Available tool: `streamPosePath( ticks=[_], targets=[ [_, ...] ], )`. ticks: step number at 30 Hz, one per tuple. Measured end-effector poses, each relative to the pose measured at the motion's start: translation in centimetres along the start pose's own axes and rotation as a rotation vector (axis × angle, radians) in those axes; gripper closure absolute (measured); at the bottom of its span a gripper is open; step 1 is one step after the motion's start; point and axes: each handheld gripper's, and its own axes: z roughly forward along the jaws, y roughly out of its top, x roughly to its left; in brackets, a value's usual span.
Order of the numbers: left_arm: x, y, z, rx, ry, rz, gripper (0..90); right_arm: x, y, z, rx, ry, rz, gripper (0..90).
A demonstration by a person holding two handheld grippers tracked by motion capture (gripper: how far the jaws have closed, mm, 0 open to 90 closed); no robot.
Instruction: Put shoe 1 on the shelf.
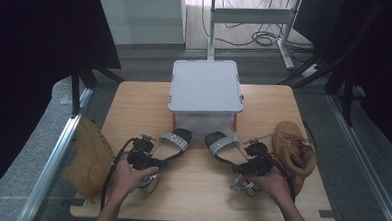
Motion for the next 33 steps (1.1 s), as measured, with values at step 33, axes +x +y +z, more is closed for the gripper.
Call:
streamPosePath(
  ticks=[33],
  targets=[
    [-2.2,5.6,3.4,-0.09,0.037,-0.143,41.7,-0.6,5.3,3.4,-0.153,-0.028,0.301,42.8]
  ],
)
